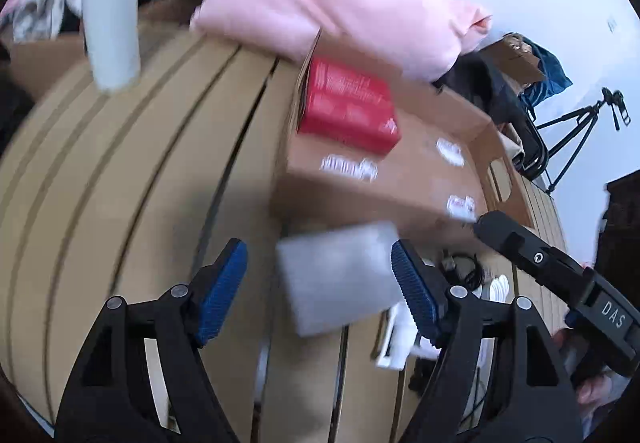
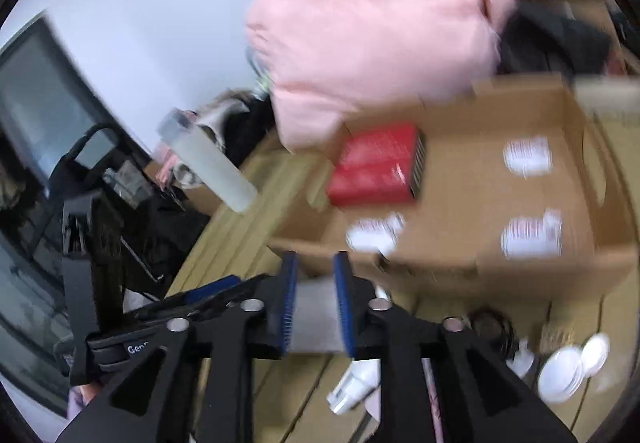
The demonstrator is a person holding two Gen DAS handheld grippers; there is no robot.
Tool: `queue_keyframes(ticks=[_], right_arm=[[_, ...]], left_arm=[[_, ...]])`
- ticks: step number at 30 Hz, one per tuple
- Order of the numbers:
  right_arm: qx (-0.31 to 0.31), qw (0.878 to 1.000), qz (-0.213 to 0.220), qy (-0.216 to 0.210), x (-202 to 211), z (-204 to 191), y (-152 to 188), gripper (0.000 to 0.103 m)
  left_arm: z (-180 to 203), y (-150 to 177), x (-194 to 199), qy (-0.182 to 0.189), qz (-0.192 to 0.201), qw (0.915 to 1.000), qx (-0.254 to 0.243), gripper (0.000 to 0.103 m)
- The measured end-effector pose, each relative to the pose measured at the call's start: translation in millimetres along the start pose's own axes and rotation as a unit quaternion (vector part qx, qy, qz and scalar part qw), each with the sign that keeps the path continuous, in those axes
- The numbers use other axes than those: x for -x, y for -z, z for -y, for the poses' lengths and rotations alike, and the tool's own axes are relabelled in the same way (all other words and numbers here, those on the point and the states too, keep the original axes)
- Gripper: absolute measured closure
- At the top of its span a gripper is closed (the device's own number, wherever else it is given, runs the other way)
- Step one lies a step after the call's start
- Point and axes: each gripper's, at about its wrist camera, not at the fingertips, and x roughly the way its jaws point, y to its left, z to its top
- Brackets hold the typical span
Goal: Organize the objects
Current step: 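Lift the plastic container with the right tool and place it in the tray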
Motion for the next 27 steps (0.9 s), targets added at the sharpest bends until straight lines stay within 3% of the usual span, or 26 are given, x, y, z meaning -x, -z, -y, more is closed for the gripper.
queue_keyframes(ticks=[4,7,9,10,11,13,15,18,21,24,27], right_arm=[[-0.012,0.999,-0.027,-0.014,-25.5,1.9,4.1,0.024],[-0.024,0.998,-0.048,-0.017,-45.5,4.3,9.0,0.024],[-0.052,0.997,-0.057,-0.023,-52.7,18.1,12.1,0.026],[-0.074,0.994,-0.069,-0.031,-58.0,25.0,14.2,0.04],[-0.08,0.993,-0.081,-0.035,-63.3,27.0,17.3,0.054],[-0.099,0.99,-0.084,-0.048,-68.2,31.6,22.5,0.056],[-0.091,0.991,-0.09,-0.034,-67.8,27.6,24.0,0.059],[-0.083,0.994,-0.068,-0.033,-51.5,17.4,19.9,0.06],[-0.061,0.997,-0.014,-0.034,-17.1,-3.3,3.3,0.06],[-0.039,0.998,0.036,-0.023,15.4,-17.6,-25.4,0.06],[-0.053,0.997,0.045,-0.017,14.6,-4.6,-49.0,0.06]], left_arm=[[-4.7,1.6,-12.1,0.006,-0.018,0.9997,0.013,0.031],[-6.7,7.6,-27.0,0.0,-0.03,0.999,0.033,0.041],[-11.3,6.7,-31.0,0.049,-0.037,0.9955,0.072,0.055],[-10.8,6.5,-32.0,0.061,-0.044,0.994,0.079,0.06],[-10.5,6.7,-28.9,0.051,-0.04,0.9946,0.081,0.06],[-3.5,9.7,-23.7,0.017,-0.021,0.9971,0.071,0.064],[0.6,12.2,-16.5,0.009,-0.009,0.9977,0.066,0.069],[11.2,8.2,10.9,0.02,0.034,0.9975,0.058,0.071],[37.9,-12.3,46.7,0.041,0.086,0.9953,0.018,0.072],[54.1,-43.2,51.7,0.07,0.091,0.9933,-0.008,0.072],[60.2,-66.3,36.6,0.072,0.089,0.9933,-0.019,0.072]])
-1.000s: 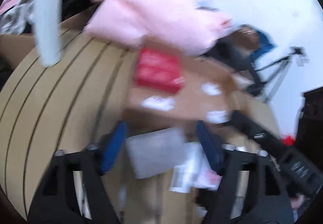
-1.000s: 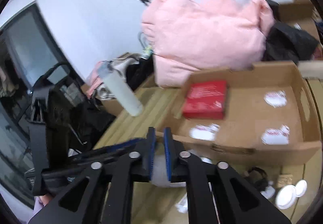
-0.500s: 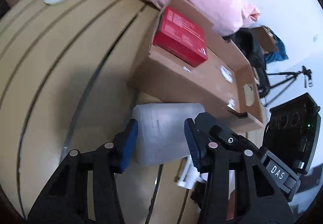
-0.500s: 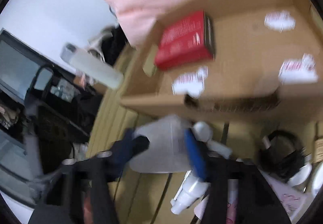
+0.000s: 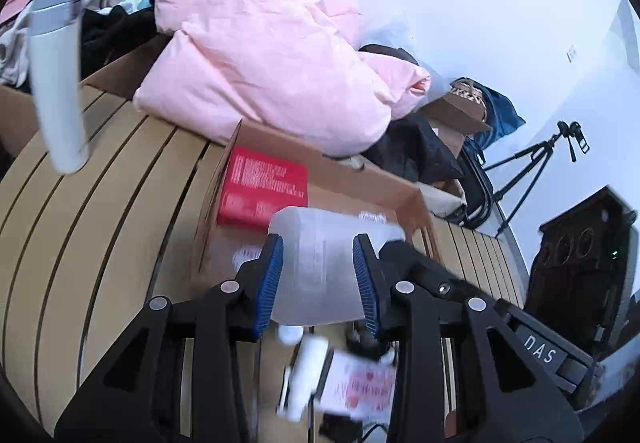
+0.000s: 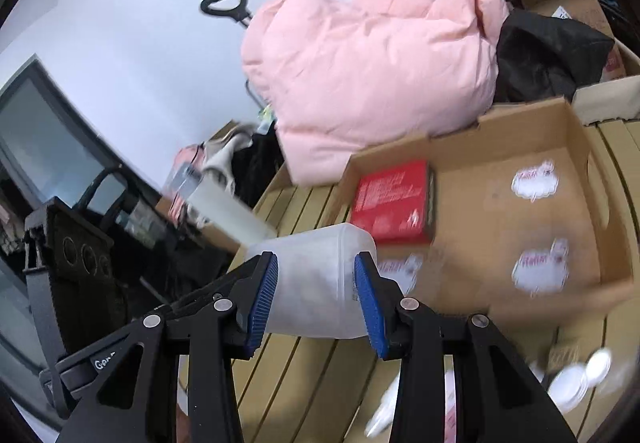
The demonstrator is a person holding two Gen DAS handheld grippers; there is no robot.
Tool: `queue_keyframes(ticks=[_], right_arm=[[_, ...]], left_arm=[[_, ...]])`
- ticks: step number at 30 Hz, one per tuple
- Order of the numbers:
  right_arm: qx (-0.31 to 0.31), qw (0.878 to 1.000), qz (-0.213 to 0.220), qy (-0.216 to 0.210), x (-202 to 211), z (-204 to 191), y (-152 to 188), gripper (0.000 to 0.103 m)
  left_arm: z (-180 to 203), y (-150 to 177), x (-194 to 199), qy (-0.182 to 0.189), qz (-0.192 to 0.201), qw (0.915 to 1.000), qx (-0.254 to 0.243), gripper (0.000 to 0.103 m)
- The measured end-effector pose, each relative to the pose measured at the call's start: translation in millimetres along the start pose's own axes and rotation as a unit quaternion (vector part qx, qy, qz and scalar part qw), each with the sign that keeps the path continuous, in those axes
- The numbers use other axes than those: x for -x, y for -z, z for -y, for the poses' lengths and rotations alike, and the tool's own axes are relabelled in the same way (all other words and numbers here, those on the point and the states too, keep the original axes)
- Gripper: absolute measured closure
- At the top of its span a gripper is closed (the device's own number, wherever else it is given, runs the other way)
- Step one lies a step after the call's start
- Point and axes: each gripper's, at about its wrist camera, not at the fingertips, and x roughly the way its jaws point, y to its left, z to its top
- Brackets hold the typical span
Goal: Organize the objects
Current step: 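Lift the plastic container with the right tool and place it in the tray, then open the right tool and pull it back from the tray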
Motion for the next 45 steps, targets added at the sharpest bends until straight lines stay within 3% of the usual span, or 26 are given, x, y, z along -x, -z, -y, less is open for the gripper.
queue_keyframes(ticks=[3,7,10,13,15,16,21,24,29,34,38,42,45], right_arm=[[-0.039,0.999,-0.012,0.002,-24.1,26.6,-6.4,0.06],[-0.079,0.996,-0.048,0.007,-64.6,57.1,3.7,0.06],[-0.076,0.996,-0.037,-0.01,-75.6,59.7,5.8,0.061],[-0.047,0.998,-0.034,0.01,-72.7,51.3,3.2,0.044],[-0.033,0.999,-0.022,0.032,-65.4,47.4,-0.1,0.023],[-0.025,0.998,-0.01,0.055,-58.6,45.4,-1.0,0.016],[0.016,0.994,0.001,0.105,-21.2,30.7,-0.4,0.016],[0.051,0.988,0.004,0.147,19.8,13.8,8.3,0.016],[0.116,0.974,0.01,0.195,126.7,-12.9,35.0,0.016],[0.157,0.957,0.036,0.243,264.0,-35.4,69.1,0.016],[0.164,0.953,0.045,0.251,374.9,-50.0,97.5,0.016],[0.191,0.939,0.052,0.282,468.5,-73.2,111.3,0.016],[0.216,0.922,0.054,0.316,515.7,-90.0,121.4,0.016]], left_arm=[[-8.3,-3.3,-33.5,-0.006,-0.024,0.9997,0.004,0.073],[-27.9,4.4,-63.2,-0.057,-0.043,0.9974,0.012,0.073],[-41.3,8.8,-63.2,-0.098,-0.036,0.9944,0.016,0.05],[-43.2,10.5,-50.8,-0.087,-0.03,0.9957,0.005,0.042],[-38.5,9.8,-37.9,-0.11,0.002,0.9939,-0.014,0.026],[-36.3,10.1,-33.1,-0.118,0.009,0.9926,-0.025,0.025],[-19.6,11.9,2.8,-0.178,0.02,0.9802,-0.085,0.023],[-10.6,25.2,47.9,-0.205,0.041,0.9716,-0.111,0.016],[4.2,47.5,141.0,-0.203,0.057,0.9675,-0.14,0.015],[8.6,47.7,263.9,-0.185,0.074,0.9718,-0.127,0.012],[11.9,54.8,351.5,-0.166,0.097,0.9725,-0.131,0.003],[18.7,62.3,419.2,-0.21,0.124,0.9587,-0.146,0.002],[24.3,77.4,465.4,-0.205,0.153,0.9565,-0.141,0.0]])
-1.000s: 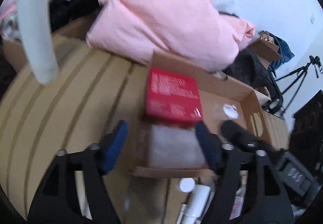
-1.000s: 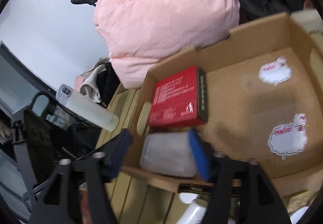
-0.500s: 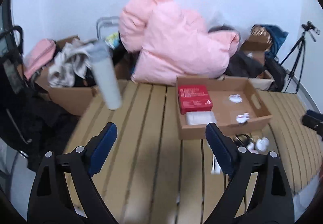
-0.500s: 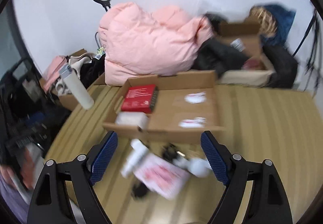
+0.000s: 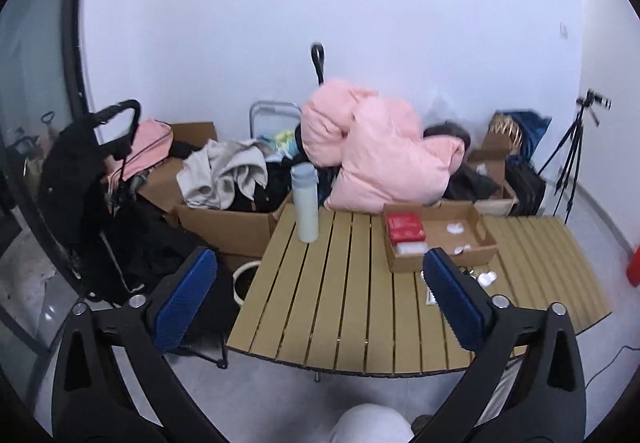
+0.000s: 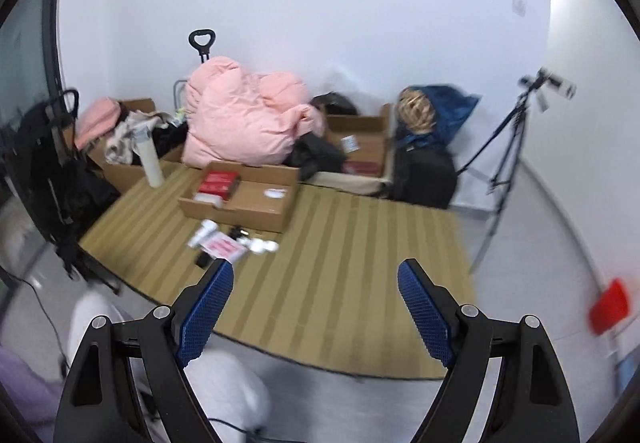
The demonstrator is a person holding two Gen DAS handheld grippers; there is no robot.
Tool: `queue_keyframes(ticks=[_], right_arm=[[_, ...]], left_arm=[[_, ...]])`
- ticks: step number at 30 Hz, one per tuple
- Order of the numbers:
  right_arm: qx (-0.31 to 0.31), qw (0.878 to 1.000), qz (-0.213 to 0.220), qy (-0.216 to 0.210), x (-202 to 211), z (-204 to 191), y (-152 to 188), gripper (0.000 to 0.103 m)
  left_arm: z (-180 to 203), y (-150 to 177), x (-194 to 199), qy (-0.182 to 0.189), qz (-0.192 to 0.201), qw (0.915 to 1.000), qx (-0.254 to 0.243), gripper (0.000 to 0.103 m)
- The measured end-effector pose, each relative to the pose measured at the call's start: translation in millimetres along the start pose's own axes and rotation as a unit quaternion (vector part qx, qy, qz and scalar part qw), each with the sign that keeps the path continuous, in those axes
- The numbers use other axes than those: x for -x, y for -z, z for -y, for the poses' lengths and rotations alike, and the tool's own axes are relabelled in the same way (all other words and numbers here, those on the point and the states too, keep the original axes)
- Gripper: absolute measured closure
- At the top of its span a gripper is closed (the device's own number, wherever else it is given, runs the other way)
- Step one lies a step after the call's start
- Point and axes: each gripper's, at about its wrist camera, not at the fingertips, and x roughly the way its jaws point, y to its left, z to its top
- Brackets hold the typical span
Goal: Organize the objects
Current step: 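Open the right tool and pull it back from the tray, then grasp the pink printed card with the right tool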
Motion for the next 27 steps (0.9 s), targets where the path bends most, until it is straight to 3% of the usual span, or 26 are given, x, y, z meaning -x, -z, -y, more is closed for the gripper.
queue_keyframes(ticks=[2,6,11,15,19,22,23,25,27], right_arm=[[0.009,1.0,0.008,0.013,28.2,6.6,5.0,0.016],[0.007,1.0,0.022,-0.002,55.8,9.9,23.2,0.015],[0.034,0.999,-0.011,-0.014,28.5,-2.1,33.6,0.015],[0.042,0.998,-0.037,-0.04,-28.9,-11.6,35.2,0.015],[0.053,0.996,-0.011,-0.064,-109.0,-35.4,42.7,0.014],[0.024,0.993,-0.061,-0.1,-196.6,-59.7,49.4,0.0],[0.019,0.991,-0.082,-0.101,-222.8,-67.8,50.4,0.0],[0.014,0.99,-0.122,-0.071,-285.5,-89.8,50.8,0.0],[-0.017,0.989,-0.134,-0.059,-328.6,-102.3,47.6,0.0]], left_arm=[[-4.3,8.5,17.1,0.017,0.004,0.9998,0.007,0.0],[-5.0,31.0,18.5,0.036,-0.029,0.9989,0.009,0.0],[13.8,47.5,-5.9,0.033,-0.055,0.9979,-0.015,0.0],[44.8,60.0,-59.2,0.05,-0.097,0.9939,-0.019,0.0],[110.6,92.7,-137.4,0.09,-0.137,0.985,-0.054,0.0],[161.7,113.0,-197.1,0.145,-0.158,0.9743,-0.068,0.0],[180.2,119.2,-225.5,0.161,-0.171,0.9689,-0.078,0.0],[204.0,127.0,-270.0,0.176,-0.184,0.9634,-0.083,0.002],[222.8,132.1,-312.5,0.186,-0.2,0.959,-0.074,0.012]])
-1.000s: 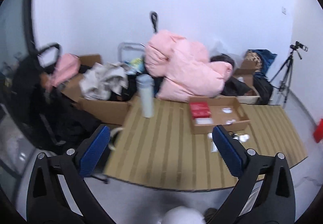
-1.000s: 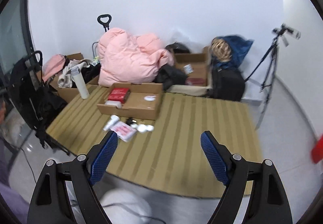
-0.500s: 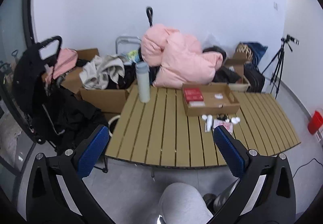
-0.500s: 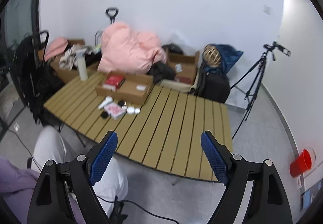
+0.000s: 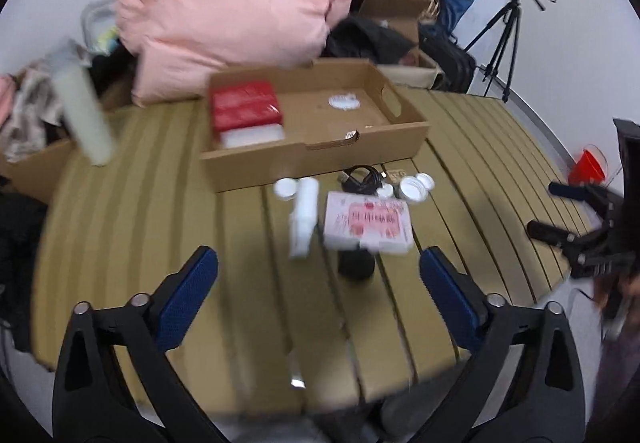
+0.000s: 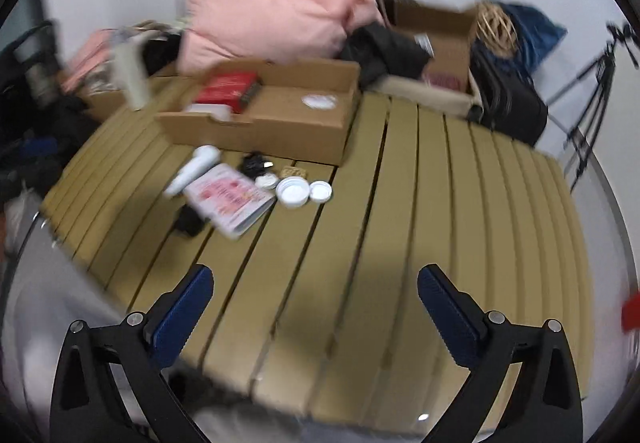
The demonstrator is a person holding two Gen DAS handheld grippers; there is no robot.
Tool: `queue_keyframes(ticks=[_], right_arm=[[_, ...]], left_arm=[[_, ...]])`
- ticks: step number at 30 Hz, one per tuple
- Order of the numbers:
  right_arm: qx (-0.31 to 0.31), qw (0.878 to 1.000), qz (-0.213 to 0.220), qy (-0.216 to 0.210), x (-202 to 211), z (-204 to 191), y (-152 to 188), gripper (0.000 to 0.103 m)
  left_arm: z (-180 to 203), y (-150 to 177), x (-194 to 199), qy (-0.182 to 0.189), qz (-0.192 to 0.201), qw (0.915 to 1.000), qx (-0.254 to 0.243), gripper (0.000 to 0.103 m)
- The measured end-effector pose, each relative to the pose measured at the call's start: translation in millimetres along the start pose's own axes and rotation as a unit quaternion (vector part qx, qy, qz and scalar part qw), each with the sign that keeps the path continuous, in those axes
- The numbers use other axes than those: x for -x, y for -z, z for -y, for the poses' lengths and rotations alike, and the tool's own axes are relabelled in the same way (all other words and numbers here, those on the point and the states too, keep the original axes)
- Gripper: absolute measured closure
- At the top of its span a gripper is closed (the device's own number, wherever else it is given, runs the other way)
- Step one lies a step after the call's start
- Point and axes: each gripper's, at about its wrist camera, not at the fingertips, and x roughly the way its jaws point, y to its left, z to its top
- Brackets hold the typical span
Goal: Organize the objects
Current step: 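Grasp the pink printed card with the right tool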
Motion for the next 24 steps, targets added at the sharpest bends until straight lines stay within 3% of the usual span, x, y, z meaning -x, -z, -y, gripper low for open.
queue_keyframes(ticks=[1,2,3,4,5,6,9,10,12,15,20,24], right_arm=[[-0.024,1.0,0.005,-0.01,-16.7,-1.2,-6.8,0.001],[-0.041,0.999,0.007,-0.017,-27.5,-0.5,-10.6,0.008],[-0.065,0.998,0.004,-0.027,-43.7,-0.5,-17.7,0.015],[-0.092,0.995,-0.004,-0.038,-61.7,-0.2,-23.4,0.033],[-0.11,0.993,-0.012,-0.048,-74.3,-1.0,-26.3,0.044],[-0.128,0.989,-0.021,-0.064,-92.7,-3.5,-27.8,0.047],[-0.143,0.985,-0.037,-0.093,-120.1,-14.3,-25.9,0.053],[-0.147,0.984,-0.044,-0.089,-127.9,-17.3,-23.8,0.061],[-0.15,0.985,-0.051,-0.072,-138.4,-20.1,-20.4,0.061],[-0.166,0.98,-0.057,-0.094,-148.5,-18.2,-16.8,0.061],[-0.166,0.979,-0.056,-0.1,-150.4,-19.1,-18.2,0.061],[-0.147,0.985,-0.048,-0.082,-146.9,-25.8,-18.4,0.065]], left_arm=[[-0.1,-8.7,-25.2,0.015,-0.012,0.9998,0.011,0.018],[-0.2,-13.6,-40.9,0.025,-0.02,0.9992,0.023,0.027],[2.7,-20.1,-63.2,0.045,-0.031,0.9982,0.026,0.03],[5.1,-22.9,-77.5,0.055,-0.037,0.9975,0.025,0.031],[7.1,-21.4,-85.7,0.058,-0.039,0.9973,0.023,0.035],[9.0,-20.9,-97.3,0.063,-0.044,0.9968,0.023,0.042],[8.9,-10.0,-128.4,0.083,-0.054,0.9945,0.033,0.044],[6.8,-6.9,-136.5,0.078,-0.067,0.9937,0.044,0.044],[7.3,-3.2,-145.4,0.07,-0.086,0.9931,0.038,0.045],[2.0,-1.2,-146.1,0.072,-0.084,0.9928,0.044,0.045],[3.0,0.9,-142.8,0.091,-0.088,0.991,0.044,0.059],[7.2,0.0,-138.6,0.079,-0.08,0.9928,0.041,0.068]])
